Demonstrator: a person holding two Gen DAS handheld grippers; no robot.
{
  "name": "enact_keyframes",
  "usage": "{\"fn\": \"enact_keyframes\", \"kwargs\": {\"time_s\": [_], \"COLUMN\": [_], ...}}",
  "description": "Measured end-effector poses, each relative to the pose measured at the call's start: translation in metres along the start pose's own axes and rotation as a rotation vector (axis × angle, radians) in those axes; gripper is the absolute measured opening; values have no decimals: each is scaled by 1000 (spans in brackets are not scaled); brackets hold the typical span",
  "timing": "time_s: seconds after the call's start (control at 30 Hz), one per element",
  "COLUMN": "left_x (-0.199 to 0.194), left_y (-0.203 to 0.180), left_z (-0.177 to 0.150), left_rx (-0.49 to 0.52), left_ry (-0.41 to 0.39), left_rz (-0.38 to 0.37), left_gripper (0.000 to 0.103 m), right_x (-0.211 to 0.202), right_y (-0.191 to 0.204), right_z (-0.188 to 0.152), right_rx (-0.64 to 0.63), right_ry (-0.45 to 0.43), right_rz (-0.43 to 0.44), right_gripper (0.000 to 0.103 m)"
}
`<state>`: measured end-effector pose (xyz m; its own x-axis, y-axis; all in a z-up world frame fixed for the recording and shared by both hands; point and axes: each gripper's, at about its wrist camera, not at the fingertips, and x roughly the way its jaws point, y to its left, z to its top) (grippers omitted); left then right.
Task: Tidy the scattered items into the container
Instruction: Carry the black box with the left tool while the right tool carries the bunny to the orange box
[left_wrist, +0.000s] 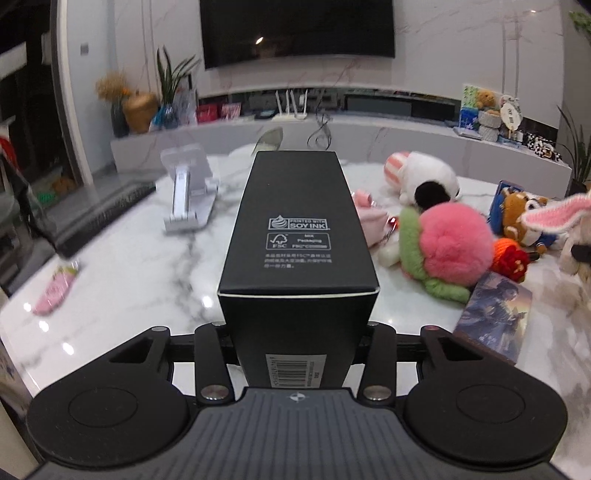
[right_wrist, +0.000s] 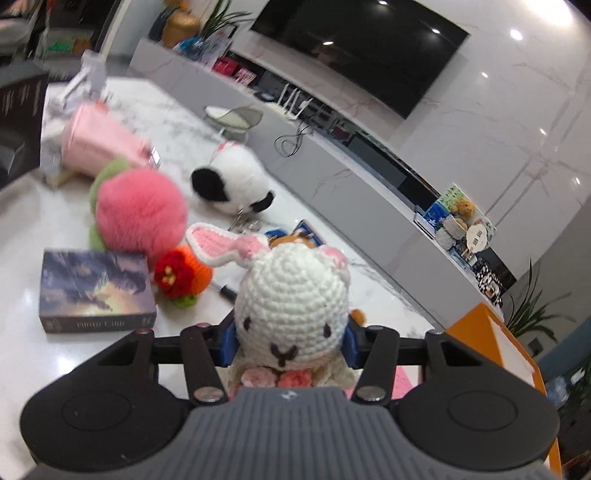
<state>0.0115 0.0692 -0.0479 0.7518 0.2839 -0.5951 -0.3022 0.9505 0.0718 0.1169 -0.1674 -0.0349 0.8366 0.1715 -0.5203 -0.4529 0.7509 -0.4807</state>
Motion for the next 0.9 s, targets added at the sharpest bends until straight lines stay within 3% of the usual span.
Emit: {"fn": "enact_keyframes", "kwargs": {"time_s": [0.23, 0.43, 0.73, 0.9], "left_x": [-23, -49, -126, -150], "left_y": [-5, -9, -38, -68], "left_z": [14, 59, 141, 168], "left_rx": [16, 21, 56, 90], "left_ry": [-40, -40, -226, -282], "left_rz": [-13, -80, -167, -233], "left_gripper": [50, 50, 50, 50], "right_x": [-34, -79, -163, -193], "right_y": [-34, -79, -173, -212], "right_z": [1, 10, 46, 56], "right_rx": [135, 263, 419, 477], "right_ry": [-16, -27, -154, -201], "right_rz": [6, 58, 16, -19], "right_gripper": [55, 54, 54, 54]}}
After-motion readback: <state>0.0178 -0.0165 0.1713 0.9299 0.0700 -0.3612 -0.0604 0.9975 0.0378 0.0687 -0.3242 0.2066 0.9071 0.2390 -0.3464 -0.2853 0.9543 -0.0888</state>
